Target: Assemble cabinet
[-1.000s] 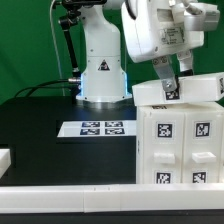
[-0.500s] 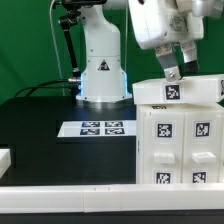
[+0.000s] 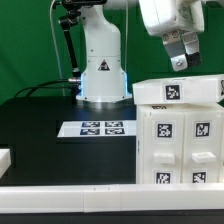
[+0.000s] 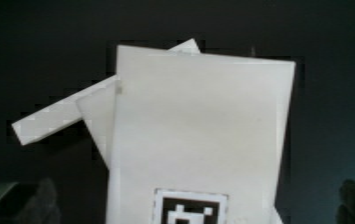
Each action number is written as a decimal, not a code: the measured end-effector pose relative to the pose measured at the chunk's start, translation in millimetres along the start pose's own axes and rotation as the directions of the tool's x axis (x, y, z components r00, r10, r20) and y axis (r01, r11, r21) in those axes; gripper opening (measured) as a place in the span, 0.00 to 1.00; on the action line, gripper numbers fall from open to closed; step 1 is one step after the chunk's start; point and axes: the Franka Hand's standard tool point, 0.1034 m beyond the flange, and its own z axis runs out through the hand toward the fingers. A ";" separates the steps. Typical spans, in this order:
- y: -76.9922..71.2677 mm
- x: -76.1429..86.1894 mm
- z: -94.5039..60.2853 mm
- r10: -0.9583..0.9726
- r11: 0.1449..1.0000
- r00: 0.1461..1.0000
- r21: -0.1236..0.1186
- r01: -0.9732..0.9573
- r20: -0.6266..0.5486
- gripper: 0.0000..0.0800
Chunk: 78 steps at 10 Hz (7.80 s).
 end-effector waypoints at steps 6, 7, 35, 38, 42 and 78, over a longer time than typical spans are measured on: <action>-4.5 -5.9 -0.6 -0.666 0.746 0.746 -0.001 0.666 -0.002 1.00; -4.1 -7.8 -0.5 -0.734 0.679 0.679 -0.001 0.734 -0.001 1.00; 6.0 11.9 29.1 -0.463 -0.886 -0.876 -0.073 0.457 0.136 0.84; 4.3 14.9 28.6 -0.475 -0.880 -0.869 -0.077 0.469 0.136 0.70; 4.3 15.3 28.8 -0.647 -0.762 -0.753 -0.103 0.639 0.117 0.70; -6.8 11.7 14.9 -0.150 0.984 0.989 0.096 0.148 0.010 1.00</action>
Offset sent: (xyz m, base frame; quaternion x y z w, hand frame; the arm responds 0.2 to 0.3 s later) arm 0.0038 0.0071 0.0025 0.0035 0.0050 -0.2740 0.9617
